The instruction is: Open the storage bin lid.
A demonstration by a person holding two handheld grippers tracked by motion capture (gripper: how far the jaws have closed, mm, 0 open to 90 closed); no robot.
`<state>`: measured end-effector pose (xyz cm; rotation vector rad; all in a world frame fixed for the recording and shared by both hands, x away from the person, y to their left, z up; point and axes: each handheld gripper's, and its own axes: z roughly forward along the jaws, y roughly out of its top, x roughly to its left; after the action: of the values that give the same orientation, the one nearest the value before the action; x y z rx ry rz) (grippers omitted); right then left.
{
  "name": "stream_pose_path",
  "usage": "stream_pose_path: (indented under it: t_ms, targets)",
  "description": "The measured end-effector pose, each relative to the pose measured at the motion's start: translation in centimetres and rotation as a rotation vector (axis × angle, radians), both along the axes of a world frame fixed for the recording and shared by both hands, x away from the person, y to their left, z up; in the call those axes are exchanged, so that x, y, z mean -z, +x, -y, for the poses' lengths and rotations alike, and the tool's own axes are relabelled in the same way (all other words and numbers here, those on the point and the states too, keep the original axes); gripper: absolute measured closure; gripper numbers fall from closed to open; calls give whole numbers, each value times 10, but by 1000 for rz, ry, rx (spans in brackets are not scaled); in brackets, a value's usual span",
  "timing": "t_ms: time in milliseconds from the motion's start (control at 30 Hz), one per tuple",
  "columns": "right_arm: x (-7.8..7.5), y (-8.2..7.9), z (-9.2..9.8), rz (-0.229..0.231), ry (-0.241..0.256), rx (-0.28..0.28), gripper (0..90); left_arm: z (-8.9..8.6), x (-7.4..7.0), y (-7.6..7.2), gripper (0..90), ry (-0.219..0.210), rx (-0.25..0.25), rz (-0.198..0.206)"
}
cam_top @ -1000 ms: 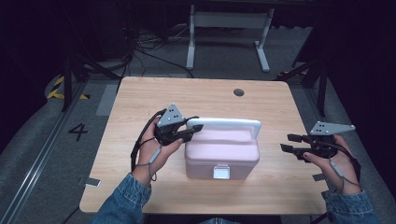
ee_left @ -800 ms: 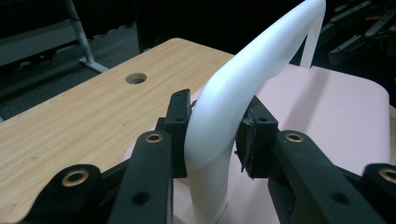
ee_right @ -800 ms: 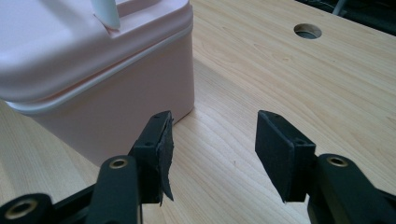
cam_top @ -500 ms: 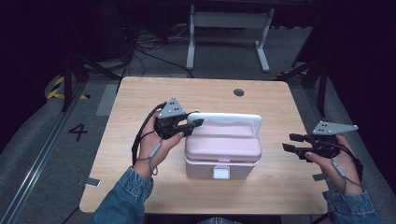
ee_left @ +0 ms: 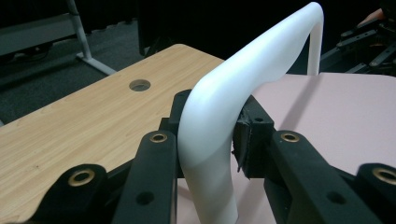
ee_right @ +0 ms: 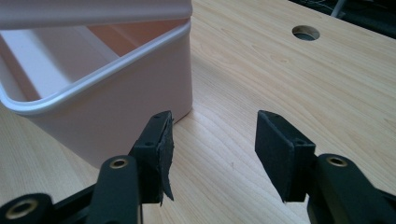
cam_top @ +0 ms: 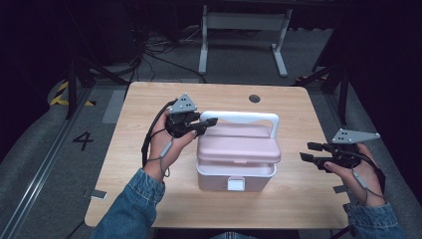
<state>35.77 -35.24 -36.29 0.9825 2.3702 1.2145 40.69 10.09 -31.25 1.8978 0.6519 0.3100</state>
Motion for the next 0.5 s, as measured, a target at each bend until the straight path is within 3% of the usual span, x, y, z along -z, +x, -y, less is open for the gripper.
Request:
stream_pose_path:
  t_ms: [500]
  targets:
    - [-6, -4, -11, 29, 29, -40, 533, 0, -5, 15, 723, -6, -23, -10]
